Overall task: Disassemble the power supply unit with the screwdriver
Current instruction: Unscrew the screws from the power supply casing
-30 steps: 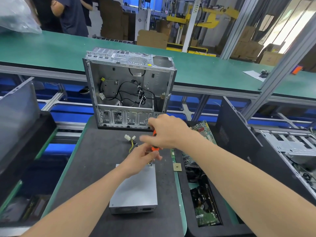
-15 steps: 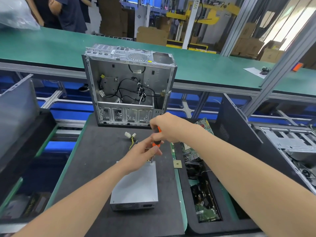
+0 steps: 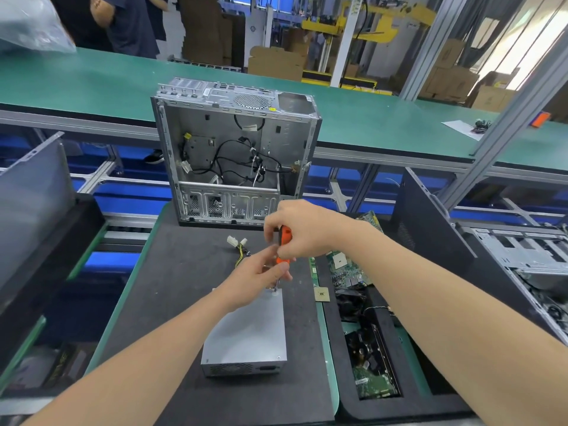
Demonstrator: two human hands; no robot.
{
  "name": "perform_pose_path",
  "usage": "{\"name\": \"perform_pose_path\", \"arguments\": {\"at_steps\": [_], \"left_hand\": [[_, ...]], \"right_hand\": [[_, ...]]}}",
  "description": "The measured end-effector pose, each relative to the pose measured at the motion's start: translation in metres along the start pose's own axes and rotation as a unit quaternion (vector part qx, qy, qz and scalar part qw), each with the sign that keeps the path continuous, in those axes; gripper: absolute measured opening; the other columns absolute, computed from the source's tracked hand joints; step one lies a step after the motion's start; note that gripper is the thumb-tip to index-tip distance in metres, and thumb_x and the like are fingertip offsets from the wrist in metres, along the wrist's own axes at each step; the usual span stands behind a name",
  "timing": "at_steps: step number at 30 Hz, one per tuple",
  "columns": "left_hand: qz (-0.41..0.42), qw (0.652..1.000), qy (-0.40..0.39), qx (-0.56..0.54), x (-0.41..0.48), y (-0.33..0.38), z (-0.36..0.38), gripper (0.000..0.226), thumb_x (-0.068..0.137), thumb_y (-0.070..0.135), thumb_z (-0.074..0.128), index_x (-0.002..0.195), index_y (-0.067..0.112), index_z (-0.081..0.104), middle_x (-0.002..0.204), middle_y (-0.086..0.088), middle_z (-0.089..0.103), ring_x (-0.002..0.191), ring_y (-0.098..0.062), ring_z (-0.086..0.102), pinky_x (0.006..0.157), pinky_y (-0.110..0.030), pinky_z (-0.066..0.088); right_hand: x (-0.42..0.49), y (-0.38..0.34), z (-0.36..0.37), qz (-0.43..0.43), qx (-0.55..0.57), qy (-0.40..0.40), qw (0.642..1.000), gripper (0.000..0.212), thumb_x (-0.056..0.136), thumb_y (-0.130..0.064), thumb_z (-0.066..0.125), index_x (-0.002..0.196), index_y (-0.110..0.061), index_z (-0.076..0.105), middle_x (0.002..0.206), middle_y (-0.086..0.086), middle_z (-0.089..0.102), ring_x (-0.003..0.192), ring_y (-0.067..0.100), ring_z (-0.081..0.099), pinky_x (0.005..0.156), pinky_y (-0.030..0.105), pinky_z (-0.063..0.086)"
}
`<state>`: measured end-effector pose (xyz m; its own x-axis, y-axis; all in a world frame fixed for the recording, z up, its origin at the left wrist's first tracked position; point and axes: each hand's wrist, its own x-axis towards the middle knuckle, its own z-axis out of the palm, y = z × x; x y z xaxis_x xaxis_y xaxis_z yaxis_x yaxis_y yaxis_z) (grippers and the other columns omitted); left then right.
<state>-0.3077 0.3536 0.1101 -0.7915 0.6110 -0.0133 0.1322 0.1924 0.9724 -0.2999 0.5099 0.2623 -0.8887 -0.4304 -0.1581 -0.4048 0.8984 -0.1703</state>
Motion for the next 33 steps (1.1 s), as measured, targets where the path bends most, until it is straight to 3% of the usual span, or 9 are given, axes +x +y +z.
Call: {"name": "perform_pose_path", "arguments": {"at_steps": [4,7,10,14,16,21,27,30,33], "left_hand": [[0.009,1.000,-0.001,0.007,0.000,0.000,0.000,0.015,0.107,0.035,0.056,0.119,0.034,0.064,0.103,0.002,0.077,0.106,-0.016,0.073,0.100,-0.056,0.054],[0.013,1.000,-0.008,0.006,0.001,0.000,0.001,0.018,0.106,0.038,0.055,0.122,0.041,0.062,0.101,0.004,0.076,0.109,-0.017,0.072,0.101,-0.057,0.054],[0.014,1.000,-0.015,0.011,0.000,-0.001,0.000,0.020,0.105,0.038,0.054,0.118,0.052,0.060,0.102,0.001,0.076,0.111,-0.017,0.070,0.102,-0.056,0.053],[0.011,1.000,-0.021,0.017,0.000,-0.003,-0.001,0.025,0.108,0.036,0.052,0.131,0.043,0.059,0.106,0.002,0.076,0.113,-0.019,0.068,0.103,-0.055,0.052],[0.010,0.999,-0.026,0.021,0.001,-0.003,-0.001,0.028,0.110,0.033,0.051,0.136,0.040,0.056,0.109,0.003,0.074,0.114,-0.020,0.067,0.104,-0.056,0.052],[-0.001,0.999,-0.030,0.015,0.003,-0.003,-0.002,0.024,0.110,0.033,0.050,0.133,0.033,0.058,0.106,0.003,0.075,0.113,-0.017,0.067,0.105,-0.054,0.052],[-0.013,1.000,-0.024,0.003,0.003,-0.005,-0.002,0.011,0.109,0.033,0.053,0.111,0.031,0.063,0.110,0.002,0.076,0.110,-0.016,0.070,0.102,-0.053,0.054],[-0.011,1.000,-0.014,0.004,0.003,-0.006,0.000,0.013,0.108,0.037,0.054,0.109,0.036,0.067,0.108,0.002,0.076,0.107,-0.010,0.071,0.101,-0.051,0.056],[-0.002,1.000,-0.017,0.000,0.003,-0.004,0.000,0.015,0.100,0.053,0.053,0.107,0.047,0.065,0.102,0.003,0.075,0.107,-0.010,0.072,0.100,-0.048,0.056]], "right_hand": [[0.005,-0.008,0.010,0.200,-0.107,0.129,0.965,0.063,0.090,-0.078,0.034,0.069,-0.021,0.048,0.073,-0.001,0.047,0.069,0.024,0.053,0.053,0.031,0.036],[0.012,-0.012,0.023,0.256,-0.038,0.081,0.963,0.067,0.097,-0.073,0.032,0.066,-0.015,0.045,0.070,0.004,0.049,0.060,0.022,0.050,0.052,0.032,0.036],[0.013,-0.008,0.019,0.194,0.022,0.031,0.980,0.049,0.102,-0.050,0.046,0.073,-0.011,0.050,0.070,0.005,0.056,0.056,0.019,0.052,0.051,0.030,0.040],[0.009,-0.002,0.003,0.116,0.009,-0.024,0.993,0.020,0.096,-0.037,0.058,0.090,-0.019,0.054,0.070,0.003,0.061,0.047,0.021,0.061,0.042,0.026,0.046],[0.006,0.001,-0.002,0.087,0.025,-0.061,0.994,0.009,0.091,-0.029,0.062,0.090,-0.023,0.054,0.073,0.005,0.067,0.055,0.025,0.069,0.045,0.030,0.051],[0.007,0.005,-0.004,0.020,0.020,-0.087,0.996,0.020,0.079,-0.014,0.070,0.091,-0.026,0.058,0.085,-0.001,0.068,0.075,0.012,0.059,0.059,0.032,0.047],[0.007,0.005,0.005,-0.029,0.011,-0.060,0.998,0.020,0.073,-0.005,0.073,0.083,-0.020,0.066,0.091,-0.004,0.059,0.085,0.004,0.052,0.072,0.038,0.053],[0.003,0.001,0.004,0.002,0.014,-0.022,1.000,0.017,0.083,-0.035,0.069,0.095,-0.024,0.064,0.095,-0.002,0.057,0.091,-0.002,0.046,0.080,0.039,0.052],[0.002,-0.013,0.012,0.144,-0.031,0.088,0.985,0.057,0.089,-0.075,0.044,0.088,-0.019,0.053,0.083,-0.002,0.050,0.083,0.023,0.053,0.063,0.037,0.047]]}}
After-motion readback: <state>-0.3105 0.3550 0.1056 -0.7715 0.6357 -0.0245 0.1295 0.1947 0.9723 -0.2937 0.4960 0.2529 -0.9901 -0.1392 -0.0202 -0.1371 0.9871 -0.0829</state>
